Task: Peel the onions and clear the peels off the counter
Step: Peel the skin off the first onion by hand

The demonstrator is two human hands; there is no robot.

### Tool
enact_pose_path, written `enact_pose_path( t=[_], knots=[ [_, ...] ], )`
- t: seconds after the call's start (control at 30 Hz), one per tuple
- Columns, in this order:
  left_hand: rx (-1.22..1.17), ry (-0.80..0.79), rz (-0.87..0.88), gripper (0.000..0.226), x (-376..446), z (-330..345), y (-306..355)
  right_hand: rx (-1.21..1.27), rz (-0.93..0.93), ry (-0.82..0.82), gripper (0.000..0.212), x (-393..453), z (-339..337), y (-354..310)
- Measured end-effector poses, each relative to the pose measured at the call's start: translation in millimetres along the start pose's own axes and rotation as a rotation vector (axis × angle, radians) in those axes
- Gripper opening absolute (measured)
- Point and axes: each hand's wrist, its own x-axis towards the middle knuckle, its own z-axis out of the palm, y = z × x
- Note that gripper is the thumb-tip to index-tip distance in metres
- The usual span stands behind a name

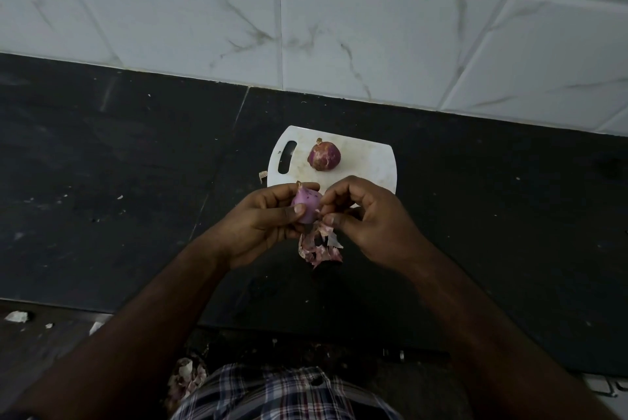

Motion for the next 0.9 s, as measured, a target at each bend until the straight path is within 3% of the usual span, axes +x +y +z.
enact_pose_path(
  t=[0.17,0.37,0.53,0.9],
  knots=[
    [-0.031,0.031,-0.024,0.046,-0.3,-2.5,3.0,-0.103,0.07,-0.018,0.023,-4.8,-7.2,14.9],
    [-0.057,0.045,-0.06,0.047,2.6,-4.9,-1.5,-0.022,0.064,0.157,0.017,-0.5,-8.8,7.8],
    [-0.047,0.055,-0.078,0.033,3.2,-0.5,-2.2,0.037,-0.014,0.026,0.029,4.5,3.4,-3.7],
    [-0.033,0.054,-0.068,0.035,1.2,2.0,-2.9,-0.046,-0.036,0.006,0.037,10.0,7.7,-2.7]
  ],
)
